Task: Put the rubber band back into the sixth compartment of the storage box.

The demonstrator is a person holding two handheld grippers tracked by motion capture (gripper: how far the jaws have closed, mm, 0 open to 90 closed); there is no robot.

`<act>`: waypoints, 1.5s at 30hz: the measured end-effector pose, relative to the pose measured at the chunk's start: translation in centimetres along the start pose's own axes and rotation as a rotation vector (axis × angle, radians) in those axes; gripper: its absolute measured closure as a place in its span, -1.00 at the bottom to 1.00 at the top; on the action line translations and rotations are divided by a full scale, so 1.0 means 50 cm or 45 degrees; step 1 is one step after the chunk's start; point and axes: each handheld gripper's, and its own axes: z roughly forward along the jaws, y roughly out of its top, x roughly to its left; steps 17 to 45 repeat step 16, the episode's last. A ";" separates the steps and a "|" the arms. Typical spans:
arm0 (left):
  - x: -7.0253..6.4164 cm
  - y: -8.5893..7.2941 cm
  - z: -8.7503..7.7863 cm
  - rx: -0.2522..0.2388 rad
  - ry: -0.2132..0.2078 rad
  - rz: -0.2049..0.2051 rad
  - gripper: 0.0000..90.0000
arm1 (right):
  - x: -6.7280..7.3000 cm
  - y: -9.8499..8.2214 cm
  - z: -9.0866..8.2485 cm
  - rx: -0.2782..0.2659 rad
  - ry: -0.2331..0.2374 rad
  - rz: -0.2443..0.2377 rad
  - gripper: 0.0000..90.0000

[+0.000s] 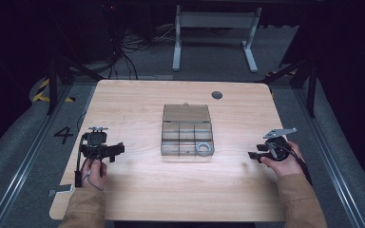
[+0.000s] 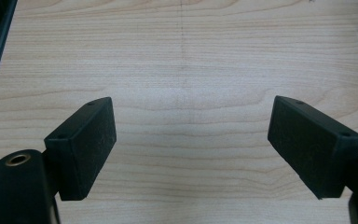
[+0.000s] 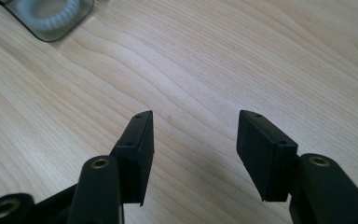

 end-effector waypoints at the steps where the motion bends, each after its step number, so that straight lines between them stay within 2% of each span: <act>1: -0.001 0.000 0.000 -0.005 0.013 0.010 -0.64 | -0.002 -0.003 0.004 0.007 -0.002 0.001 0.06; 8: -0.008 -0.003 0.001 -0.035 0.058 0.053 -0.65 | -0.008 -0.022 0.031 0.033 0.000 0.023 0.06; 10: -0.011 -0.003 0.005 -0.037 0.123 0.058 -0.65 | -0.007 -0.025 0.036 0.013 -0.003 0.020 0.05; 13: -0.015 -0.003 0.010 -0.056 0.226 0.039 -0.65 | -0.003 -0.024 0.038 -0.011 -0.031 0.008 0.06; 14: -0.015 -0.003 0.010 -0.056 0.226 0.039 -0.65 | -0.003 -0.024 0.038 -0.011 -0.031 0.008 0.06; 16: -0.014 -0.003 0.011 -0.057 0.288 0.016 -0.65 | 0.001 -0.021 0.039 -0.036 -0.047 -0.012 0.06; 45: -0.014 -0.003 0.011 -0.057 0.288 0.016 -0.65 | 0.001 -0.021 0.039 -0.036 -0.047 -0.012 0.06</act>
